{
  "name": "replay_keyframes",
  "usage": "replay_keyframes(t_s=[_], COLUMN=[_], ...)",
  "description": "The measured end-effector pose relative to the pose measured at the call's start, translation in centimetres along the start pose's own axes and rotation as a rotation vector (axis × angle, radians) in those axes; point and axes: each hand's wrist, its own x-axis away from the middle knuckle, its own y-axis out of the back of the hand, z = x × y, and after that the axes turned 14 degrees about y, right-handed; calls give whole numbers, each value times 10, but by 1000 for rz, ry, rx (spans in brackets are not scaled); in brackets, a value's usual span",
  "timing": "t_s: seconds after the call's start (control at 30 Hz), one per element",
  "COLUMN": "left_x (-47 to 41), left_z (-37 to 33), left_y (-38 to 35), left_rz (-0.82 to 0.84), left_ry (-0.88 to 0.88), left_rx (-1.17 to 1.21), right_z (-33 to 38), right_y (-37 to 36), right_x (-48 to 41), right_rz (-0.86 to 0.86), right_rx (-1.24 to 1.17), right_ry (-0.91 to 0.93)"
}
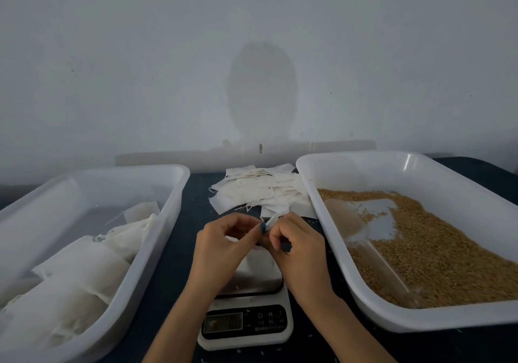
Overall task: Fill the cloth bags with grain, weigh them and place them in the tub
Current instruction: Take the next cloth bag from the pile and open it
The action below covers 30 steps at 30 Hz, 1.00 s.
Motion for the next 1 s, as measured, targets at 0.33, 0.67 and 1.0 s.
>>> replay_keyframes(t_s=[0.33,0.67,1.0], left_x=[6,12,3], left_z=[-4,-9,-10], left_y=[-1,-2,11], left_rz=[-309,-385,-184], left_ry=[-167,-341,-7], left_rx=[-123,-270,178], right_z=[2,12,5], right_y=[-2,6,7], right_x=[1,-1,-4], right_rz=[-53,119,123], right_rx=[-19,324,496], right_ry=[-179,-20,276])
